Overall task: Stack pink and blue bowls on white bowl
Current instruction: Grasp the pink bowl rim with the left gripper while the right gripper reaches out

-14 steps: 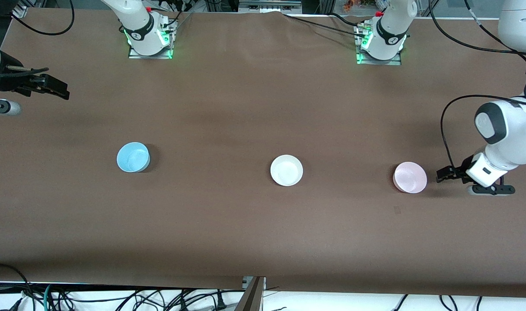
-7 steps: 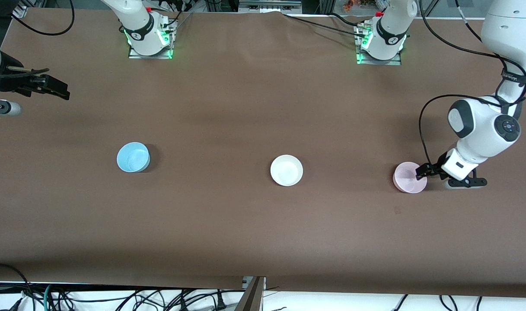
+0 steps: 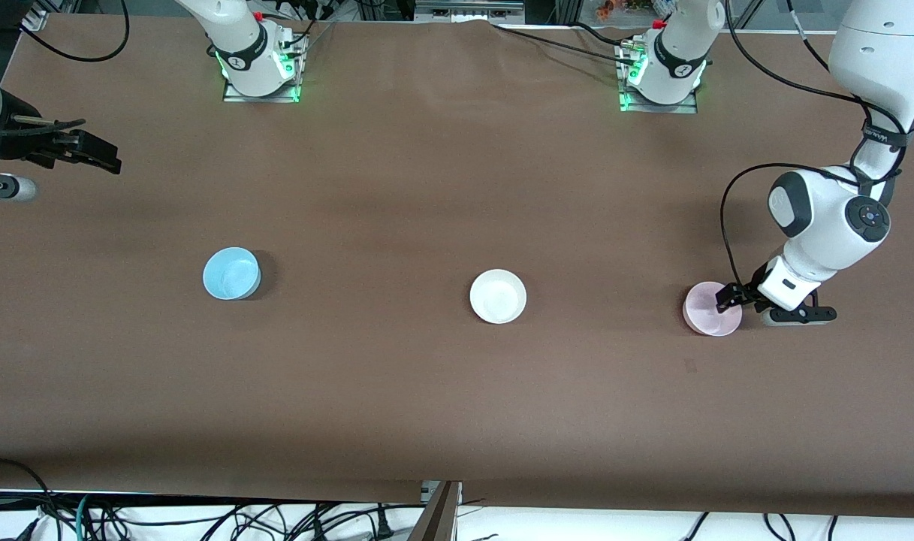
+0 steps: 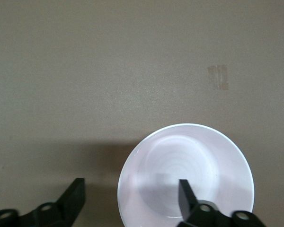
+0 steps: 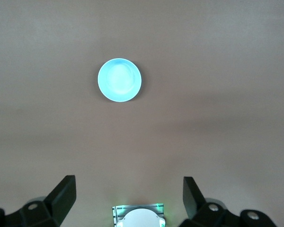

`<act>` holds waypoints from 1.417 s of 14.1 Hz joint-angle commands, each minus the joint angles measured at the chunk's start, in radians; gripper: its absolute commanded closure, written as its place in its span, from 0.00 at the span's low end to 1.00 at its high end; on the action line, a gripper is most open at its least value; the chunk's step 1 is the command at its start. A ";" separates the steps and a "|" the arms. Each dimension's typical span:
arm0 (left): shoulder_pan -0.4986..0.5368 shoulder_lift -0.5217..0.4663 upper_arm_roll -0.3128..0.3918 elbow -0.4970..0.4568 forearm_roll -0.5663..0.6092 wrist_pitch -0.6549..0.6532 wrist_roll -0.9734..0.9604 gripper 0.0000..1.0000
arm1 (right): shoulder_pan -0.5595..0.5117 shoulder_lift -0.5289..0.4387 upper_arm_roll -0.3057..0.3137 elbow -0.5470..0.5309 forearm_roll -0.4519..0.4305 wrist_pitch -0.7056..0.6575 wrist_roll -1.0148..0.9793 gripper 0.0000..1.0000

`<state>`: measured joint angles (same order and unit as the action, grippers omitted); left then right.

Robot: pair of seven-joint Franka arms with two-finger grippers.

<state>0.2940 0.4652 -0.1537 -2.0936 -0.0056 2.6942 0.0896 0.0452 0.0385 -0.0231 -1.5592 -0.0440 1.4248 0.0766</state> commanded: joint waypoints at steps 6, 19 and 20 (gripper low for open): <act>-0.004 0.010 0.006 -0.008 0.021 0.018 -0.016 0.48 | -0.011 0.008 0.006 0.022 0.013 -0.011 -0.001 0.00; -0.007 0.004 0.006 -0.006 0.022 0.012 -0.004 1.00 | -0.016 0.096 0.005 0.018 0.003 0.042 0.014 0.00; -0.010 0.000 0.005 -0.005 0.022 0.010 -0.005 1.00 | -0.018 0.119 0.005 0.018 0.003 0.045 0.014 0.00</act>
<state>0.2939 0.4720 -0.1553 -2.0955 -0.0055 2.6999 0.0895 0.0397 0.1262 -0.0268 -1.5592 -0.0442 1.4673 0.0803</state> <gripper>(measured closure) 0.974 0.000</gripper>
